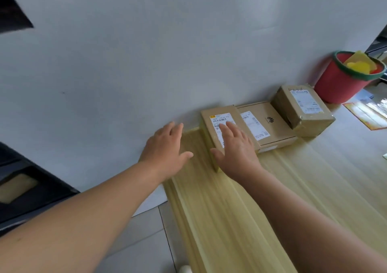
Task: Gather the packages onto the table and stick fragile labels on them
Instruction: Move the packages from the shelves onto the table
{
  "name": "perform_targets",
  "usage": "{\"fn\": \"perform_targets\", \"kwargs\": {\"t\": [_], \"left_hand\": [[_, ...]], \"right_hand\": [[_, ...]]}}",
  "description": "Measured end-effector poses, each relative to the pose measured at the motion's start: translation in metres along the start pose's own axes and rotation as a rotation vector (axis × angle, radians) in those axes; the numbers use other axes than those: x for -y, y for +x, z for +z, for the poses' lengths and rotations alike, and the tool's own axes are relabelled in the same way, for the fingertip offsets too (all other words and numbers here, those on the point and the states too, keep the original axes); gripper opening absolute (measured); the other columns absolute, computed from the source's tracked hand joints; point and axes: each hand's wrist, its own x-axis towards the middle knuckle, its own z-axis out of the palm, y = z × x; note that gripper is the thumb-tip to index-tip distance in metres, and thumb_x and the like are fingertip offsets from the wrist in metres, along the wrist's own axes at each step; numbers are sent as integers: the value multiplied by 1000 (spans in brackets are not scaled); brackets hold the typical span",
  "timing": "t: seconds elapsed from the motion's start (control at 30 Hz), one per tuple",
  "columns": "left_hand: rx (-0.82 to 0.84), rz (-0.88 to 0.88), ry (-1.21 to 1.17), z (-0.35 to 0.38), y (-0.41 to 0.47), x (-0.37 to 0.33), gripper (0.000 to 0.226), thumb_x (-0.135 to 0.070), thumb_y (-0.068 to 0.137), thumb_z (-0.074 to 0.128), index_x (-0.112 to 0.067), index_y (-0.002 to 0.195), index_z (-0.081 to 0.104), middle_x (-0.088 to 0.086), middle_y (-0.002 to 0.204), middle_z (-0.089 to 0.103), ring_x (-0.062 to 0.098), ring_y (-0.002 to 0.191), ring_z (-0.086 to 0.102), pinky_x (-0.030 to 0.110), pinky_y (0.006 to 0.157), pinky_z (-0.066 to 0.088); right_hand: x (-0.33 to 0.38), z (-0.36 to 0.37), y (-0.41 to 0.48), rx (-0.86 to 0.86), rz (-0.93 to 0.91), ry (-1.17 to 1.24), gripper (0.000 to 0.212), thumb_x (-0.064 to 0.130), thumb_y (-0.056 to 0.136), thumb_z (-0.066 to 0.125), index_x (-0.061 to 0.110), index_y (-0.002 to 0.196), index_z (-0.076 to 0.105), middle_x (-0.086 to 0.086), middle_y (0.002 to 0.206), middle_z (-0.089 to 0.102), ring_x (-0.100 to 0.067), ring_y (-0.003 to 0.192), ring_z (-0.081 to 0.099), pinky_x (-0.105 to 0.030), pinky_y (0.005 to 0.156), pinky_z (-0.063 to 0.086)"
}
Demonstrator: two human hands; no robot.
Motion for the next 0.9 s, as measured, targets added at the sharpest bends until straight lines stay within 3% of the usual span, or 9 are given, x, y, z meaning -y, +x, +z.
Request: {"fn": "perform_targets", "kwargs": {"t": [0.4,0.53,0.67,0.9], "left_hand": [[-293,-170,32,-118,-177,142,81,-52,90,50,-16,150,9,7,159,8,24,145,12,40,117,17],[-415,-227,68,-161,-258,197,81,-54,87,54,-20,149,16,5,155,22,23,140,23,44,113,26],[-504,-319,116,-196,-337,243,82,-51,88,55,-19,150,14,5,158,14,23,144,17,41,116,22],[-638,-490,190,-245,-447,319,84,-57,85,55,-18,149,18,5,155,24,23,141,26,43,113,29]], "right_hand": [[218,-20,-75,-64,-359,-48,66,40,94,52,19,150,24,-4,158,19,-23,145,17,-37,118,15],[303,-17,-116,-112,-475,-82,66,44,94,50,20,149,25,-3,158,20,-23,145,20,-37,118,16],[383,-14,-158,-145,-591,-94,65,45,95,47,19,150,24,-4,158,20,-23,145,19,-38,118,16],[509,-10,-213,-198,-766,-28,67,48,93,51,20,149,28,0,155,29,-19,143,24,-40,117,23]]}}
